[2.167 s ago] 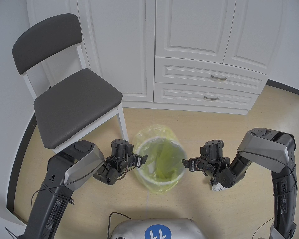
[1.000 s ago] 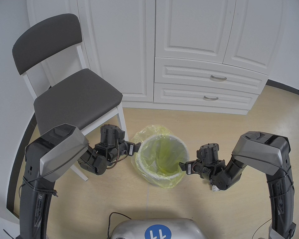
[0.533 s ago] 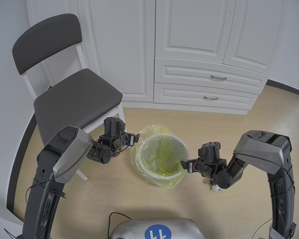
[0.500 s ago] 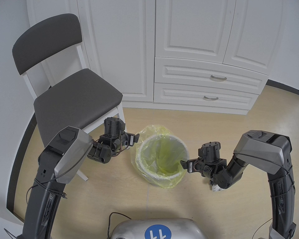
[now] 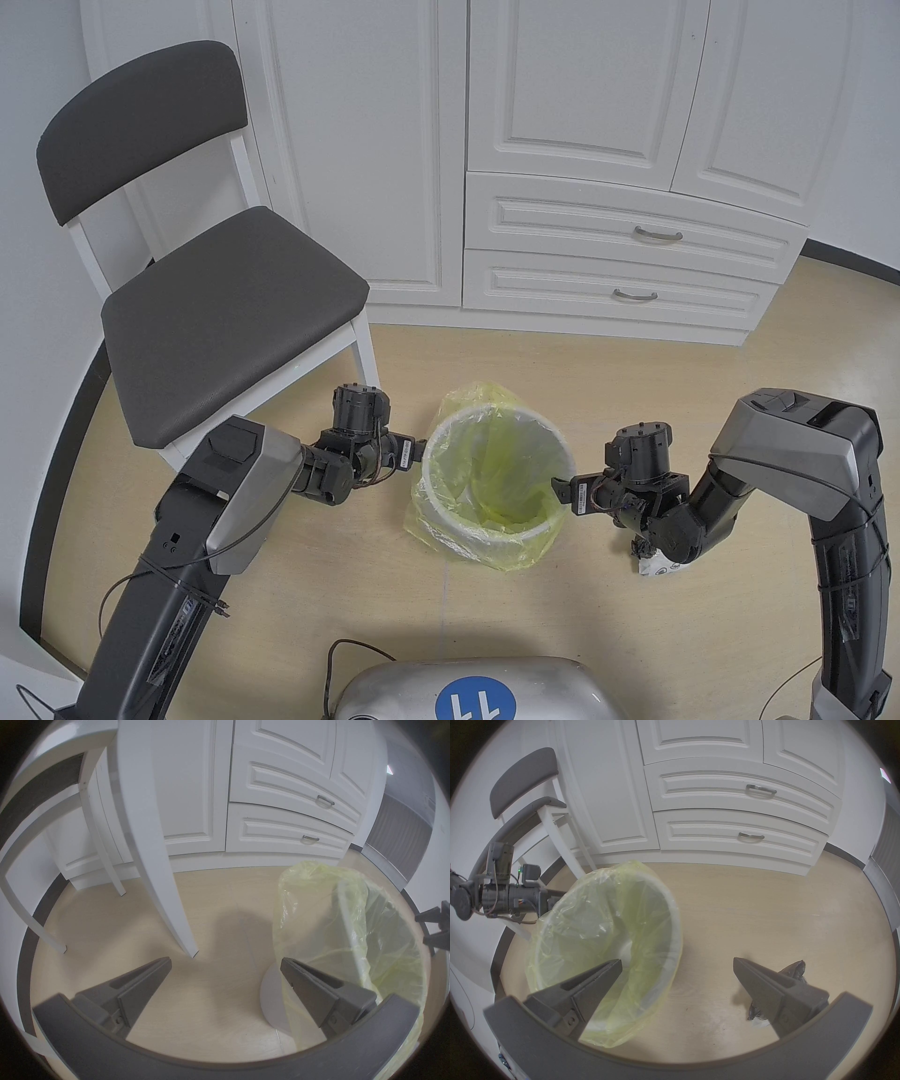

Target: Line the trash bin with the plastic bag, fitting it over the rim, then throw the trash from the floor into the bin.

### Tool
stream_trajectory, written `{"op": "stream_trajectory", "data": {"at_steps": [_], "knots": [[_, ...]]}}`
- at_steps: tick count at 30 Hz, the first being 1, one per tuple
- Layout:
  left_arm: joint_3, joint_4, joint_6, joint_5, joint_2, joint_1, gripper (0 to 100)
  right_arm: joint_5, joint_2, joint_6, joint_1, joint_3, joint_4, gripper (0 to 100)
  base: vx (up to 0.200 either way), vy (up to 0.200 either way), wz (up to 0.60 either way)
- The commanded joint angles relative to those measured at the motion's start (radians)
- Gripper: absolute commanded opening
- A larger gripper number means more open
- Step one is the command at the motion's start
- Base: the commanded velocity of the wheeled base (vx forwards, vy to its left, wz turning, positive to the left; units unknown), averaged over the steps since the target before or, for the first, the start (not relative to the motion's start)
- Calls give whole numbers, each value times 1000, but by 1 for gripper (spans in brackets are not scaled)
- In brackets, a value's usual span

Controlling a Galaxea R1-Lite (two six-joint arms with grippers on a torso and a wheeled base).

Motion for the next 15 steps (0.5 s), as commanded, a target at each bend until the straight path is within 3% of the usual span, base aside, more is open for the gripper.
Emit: {"op": "stream_trajectory", "data": {"at_steps": [1, 8, 15], "knots": [[40, -6, 0, -2, -3, 0, 100, 1, -14, 0, -6, 2, 1, 100, 0, 0, 0], [373, -72, 1, -91, -160, -16, 100, 9, -37, 0, -15, 8, 8, 100, 0, 0, 0], [572, -238, 0, -108, -209, -63, 100, 7, -37, -2, -15, 12, 8, 100, 0, 0, 0]]}}
